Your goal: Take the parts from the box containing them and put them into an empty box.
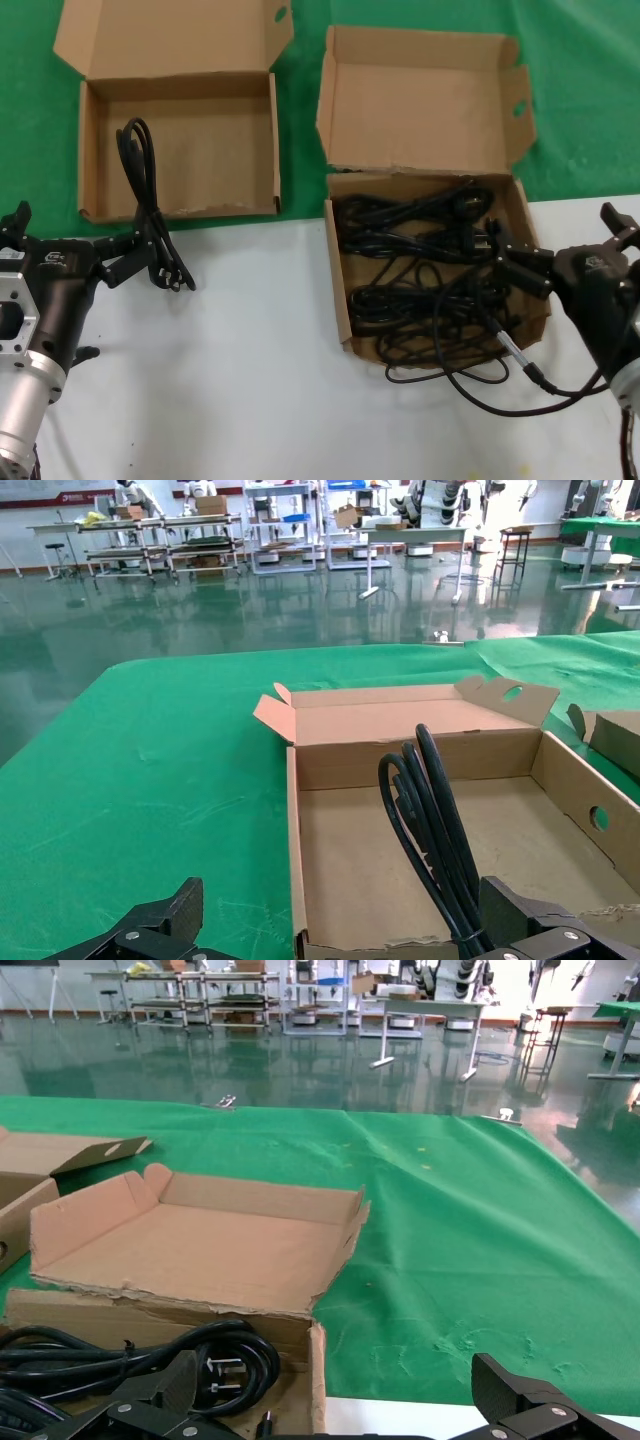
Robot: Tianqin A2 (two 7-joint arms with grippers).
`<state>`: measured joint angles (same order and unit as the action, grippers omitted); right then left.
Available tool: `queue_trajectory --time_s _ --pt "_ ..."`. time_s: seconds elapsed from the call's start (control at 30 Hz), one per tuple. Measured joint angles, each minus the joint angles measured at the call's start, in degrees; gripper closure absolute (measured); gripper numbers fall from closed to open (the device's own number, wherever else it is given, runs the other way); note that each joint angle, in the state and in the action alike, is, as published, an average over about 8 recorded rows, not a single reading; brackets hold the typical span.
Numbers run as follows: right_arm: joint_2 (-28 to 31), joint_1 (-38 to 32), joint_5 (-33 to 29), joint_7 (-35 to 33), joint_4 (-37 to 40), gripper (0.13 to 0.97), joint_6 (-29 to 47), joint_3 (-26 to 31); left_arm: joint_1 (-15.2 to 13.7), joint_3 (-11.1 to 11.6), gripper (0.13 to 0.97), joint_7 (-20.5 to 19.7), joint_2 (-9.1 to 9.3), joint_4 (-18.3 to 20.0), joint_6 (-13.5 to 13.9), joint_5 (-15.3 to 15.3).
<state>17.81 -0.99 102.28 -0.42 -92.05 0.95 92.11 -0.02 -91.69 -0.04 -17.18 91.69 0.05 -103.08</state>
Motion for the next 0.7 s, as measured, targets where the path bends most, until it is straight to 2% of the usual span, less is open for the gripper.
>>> queue_trajectory --time_s 0.7 --pt "0.0 0.0 0.0 0.0 0.0 0.129 0.0 0.0 0.0 0.0 0.132 0.0 0.0 0.0 0.0 0.0"
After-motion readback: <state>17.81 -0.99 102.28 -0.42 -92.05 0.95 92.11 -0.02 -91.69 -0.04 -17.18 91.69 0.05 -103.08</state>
